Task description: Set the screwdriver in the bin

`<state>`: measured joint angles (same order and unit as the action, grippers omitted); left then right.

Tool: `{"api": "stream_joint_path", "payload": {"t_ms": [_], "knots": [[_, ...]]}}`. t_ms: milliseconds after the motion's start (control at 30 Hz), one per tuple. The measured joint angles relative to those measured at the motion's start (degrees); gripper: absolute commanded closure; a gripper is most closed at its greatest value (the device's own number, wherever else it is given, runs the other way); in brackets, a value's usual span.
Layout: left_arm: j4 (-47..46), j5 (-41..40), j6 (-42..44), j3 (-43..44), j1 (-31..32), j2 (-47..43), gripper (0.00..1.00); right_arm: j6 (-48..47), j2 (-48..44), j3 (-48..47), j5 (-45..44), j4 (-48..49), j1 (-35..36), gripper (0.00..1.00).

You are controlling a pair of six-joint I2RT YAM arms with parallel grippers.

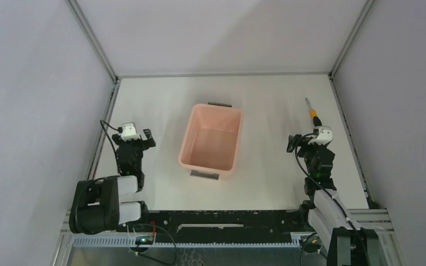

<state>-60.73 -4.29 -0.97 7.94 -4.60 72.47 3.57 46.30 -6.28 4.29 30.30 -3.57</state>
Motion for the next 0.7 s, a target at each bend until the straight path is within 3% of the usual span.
{"api": "stream_joint_path", "payload": {"t_ms": [133, 267, 567, 700], "knots": [[0.0, 0.0, 0.0, 0.0, 0.0, 0.0, 0.0, 0.85, -0.04, -0.15, -1.66, -0.81, 0.0, 0.0], [0.0, 0.0, 0.0, 0.0, 0.0, 0.0, 0.0, 0.76, 0.76, -5.62, -2.05, -8.33, -0.02, 0.0], [0.02, 0.0, 0.0, 0.0, 0.0, 0.0, 0.0, 1.31, 19.3, -47.12, -5.18, -37.48, -5.49, 0.01], [0.02, 0.0, 0.0, 0.0, 0.0, 0.0, 0.0, -0.7, 30.25, -59.69, -2.73, -47.08, -9.46, 0.02]]}}
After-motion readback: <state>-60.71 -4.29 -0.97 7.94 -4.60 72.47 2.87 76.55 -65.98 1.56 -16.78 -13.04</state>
